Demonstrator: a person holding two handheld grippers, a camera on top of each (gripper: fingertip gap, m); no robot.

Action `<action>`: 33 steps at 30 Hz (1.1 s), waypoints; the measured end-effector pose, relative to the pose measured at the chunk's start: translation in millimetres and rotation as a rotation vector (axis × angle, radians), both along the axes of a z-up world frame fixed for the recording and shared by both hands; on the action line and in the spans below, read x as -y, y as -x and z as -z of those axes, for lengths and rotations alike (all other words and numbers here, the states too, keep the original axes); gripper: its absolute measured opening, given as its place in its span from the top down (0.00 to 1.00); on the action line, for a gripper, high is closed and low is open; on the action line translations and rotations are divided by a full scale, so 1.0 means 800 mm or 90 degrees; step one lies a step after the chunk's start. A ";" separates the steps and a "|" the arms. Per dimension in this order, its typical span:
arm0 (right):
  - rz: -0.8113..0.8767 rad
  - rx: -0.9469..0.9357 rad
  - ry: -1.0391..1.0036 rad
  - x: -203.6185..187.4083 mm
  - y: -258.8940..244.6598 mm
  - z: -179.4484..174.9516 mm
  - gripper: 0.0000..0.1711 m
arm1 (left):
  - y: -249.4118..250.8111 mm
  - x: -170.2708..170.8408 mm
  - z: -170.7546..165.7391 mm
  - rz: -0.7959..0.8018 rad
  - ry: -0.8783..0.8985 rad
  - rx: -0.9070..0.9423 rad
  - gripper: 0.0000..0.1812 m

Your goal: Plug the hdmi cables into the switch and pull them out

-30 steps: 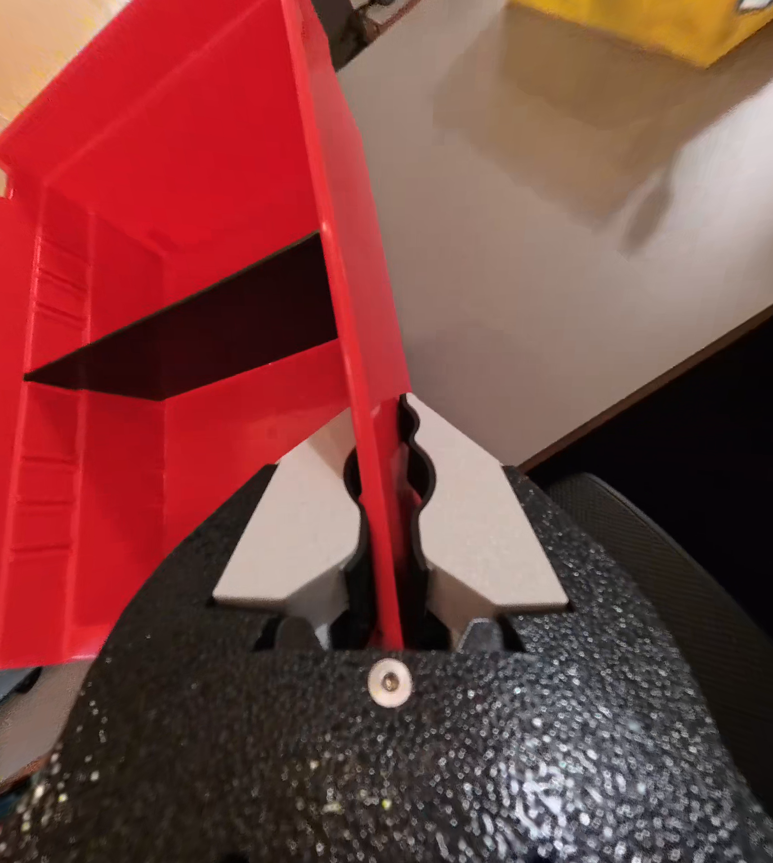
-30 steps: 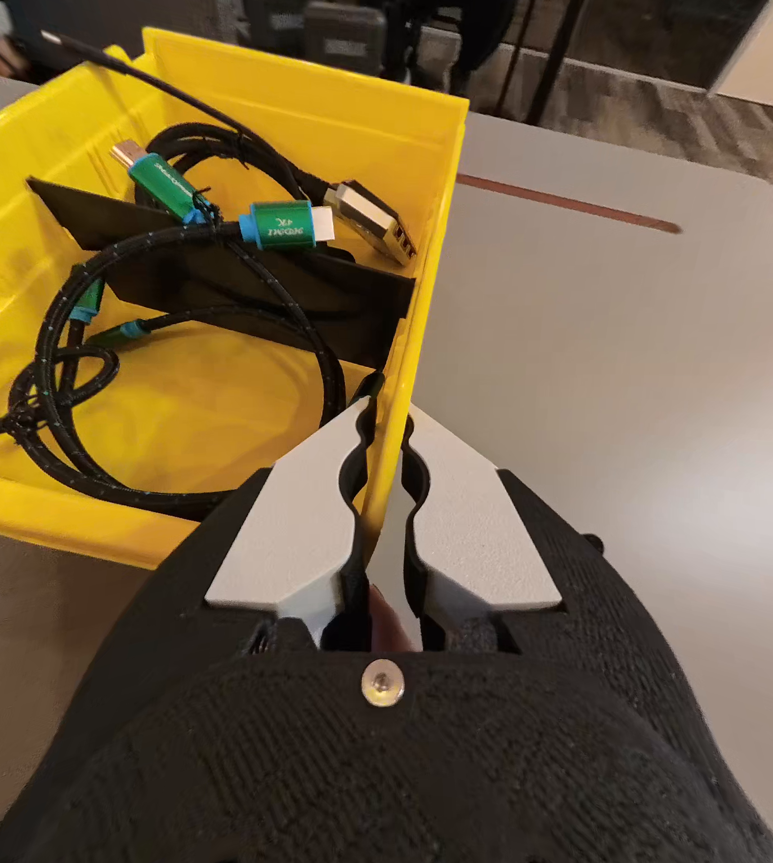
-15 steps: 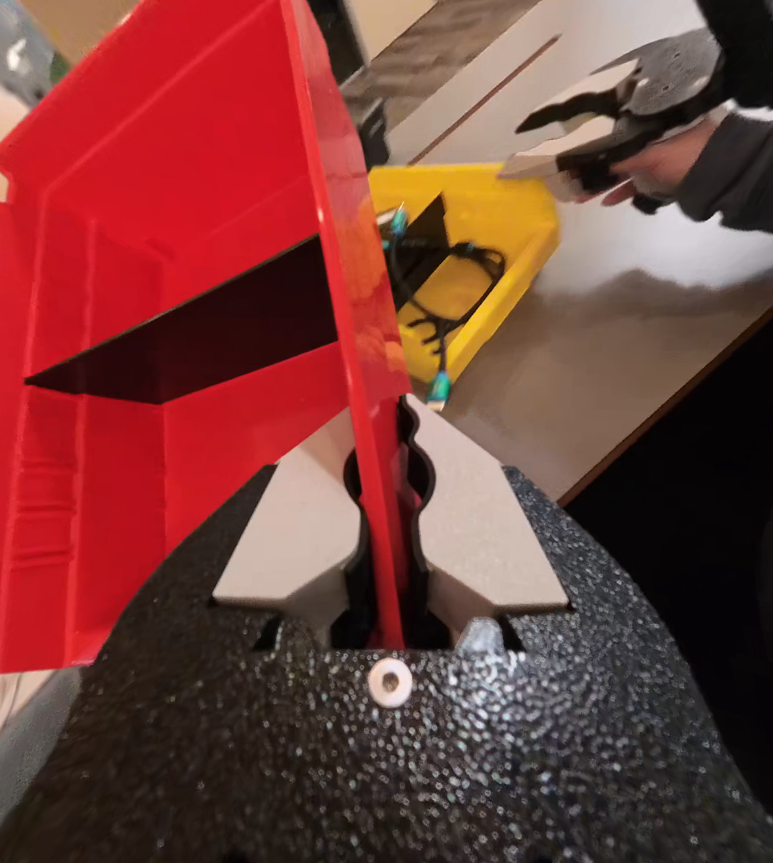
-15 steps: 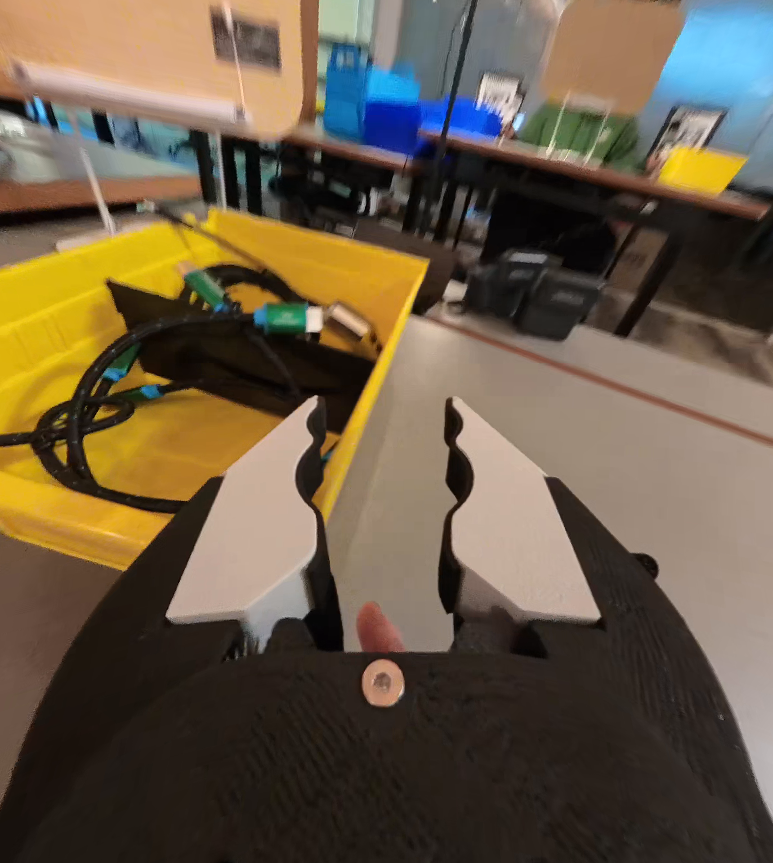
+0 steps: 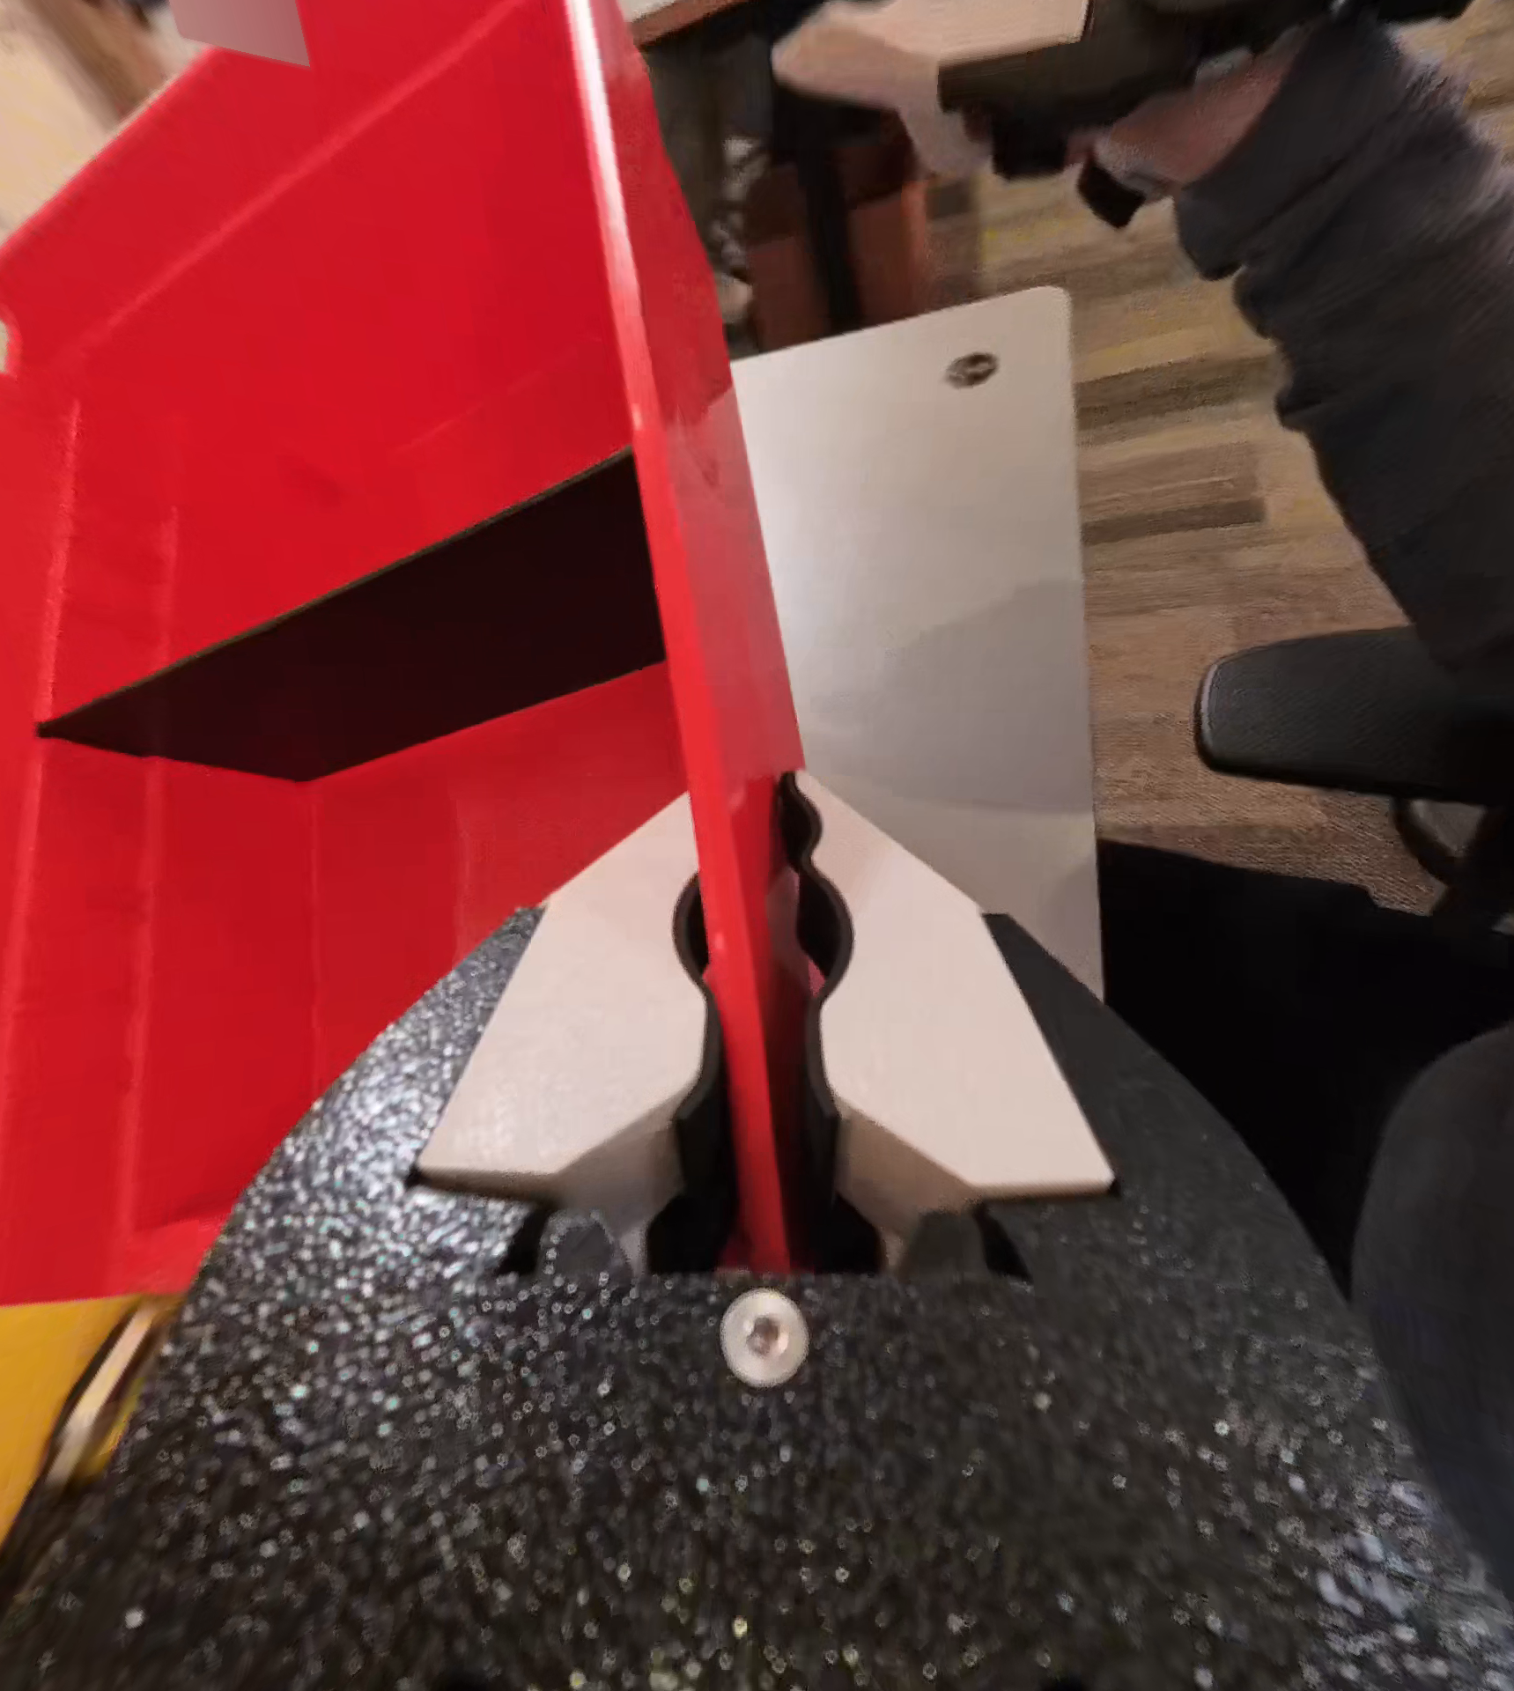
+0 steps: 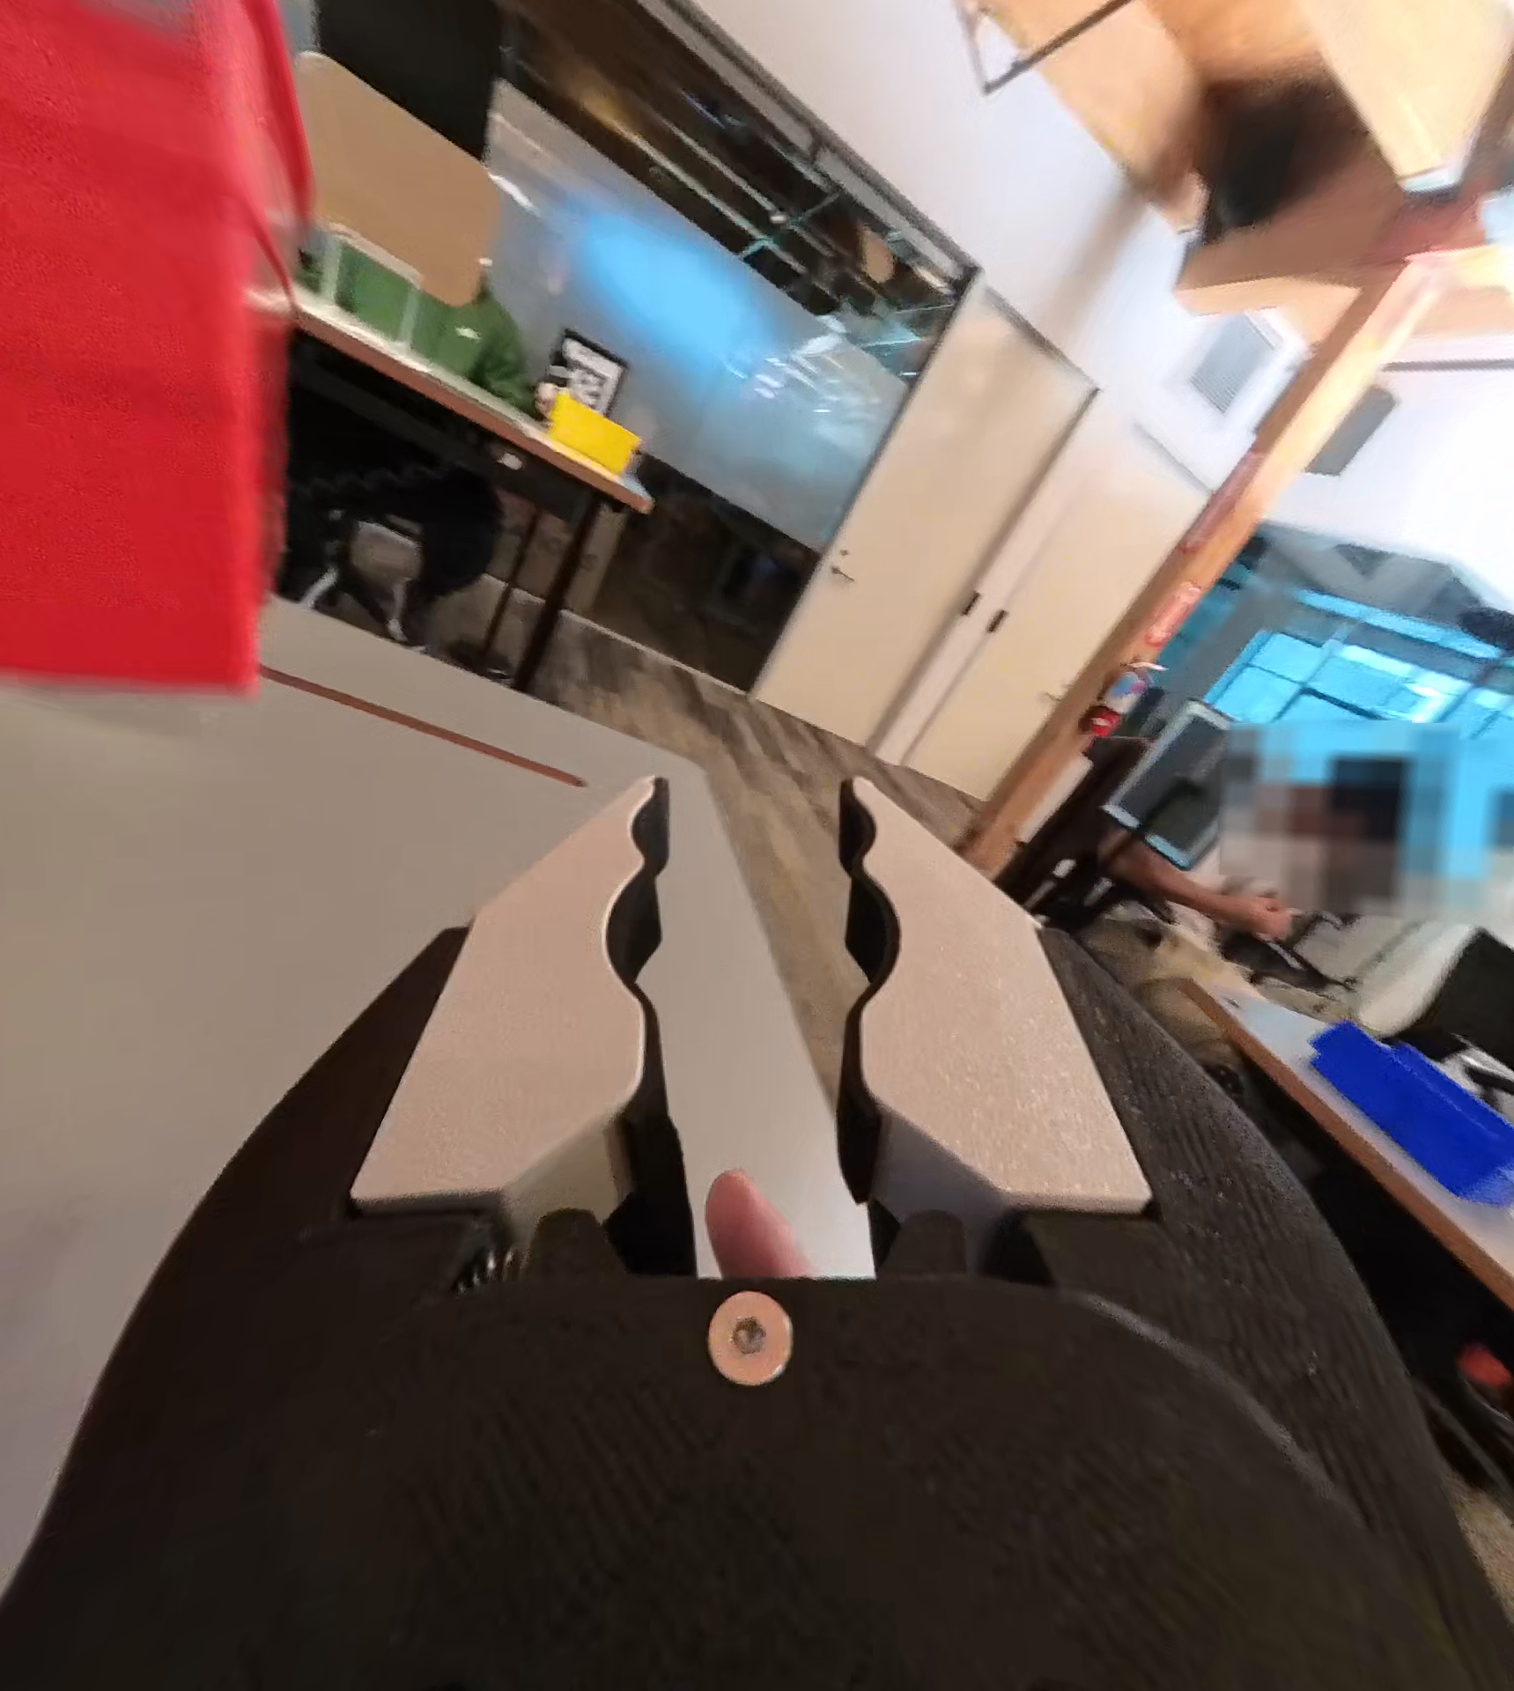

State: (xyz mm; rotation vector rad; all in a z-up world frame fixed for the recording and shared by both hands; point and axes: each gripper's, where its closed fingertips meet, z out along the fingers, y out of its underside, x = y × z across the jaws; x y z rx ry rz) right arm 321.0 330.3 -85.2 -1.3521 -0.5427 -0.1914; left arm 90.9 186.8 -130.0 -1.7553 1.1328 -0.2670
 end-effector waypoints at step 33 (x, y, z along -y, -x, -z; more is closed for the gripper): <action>-0.178 0.137 0.300 0.025 0.024 0.119 0.72 | -0.124 -0.103 0.185 -0.154 0.035 0.080 0.98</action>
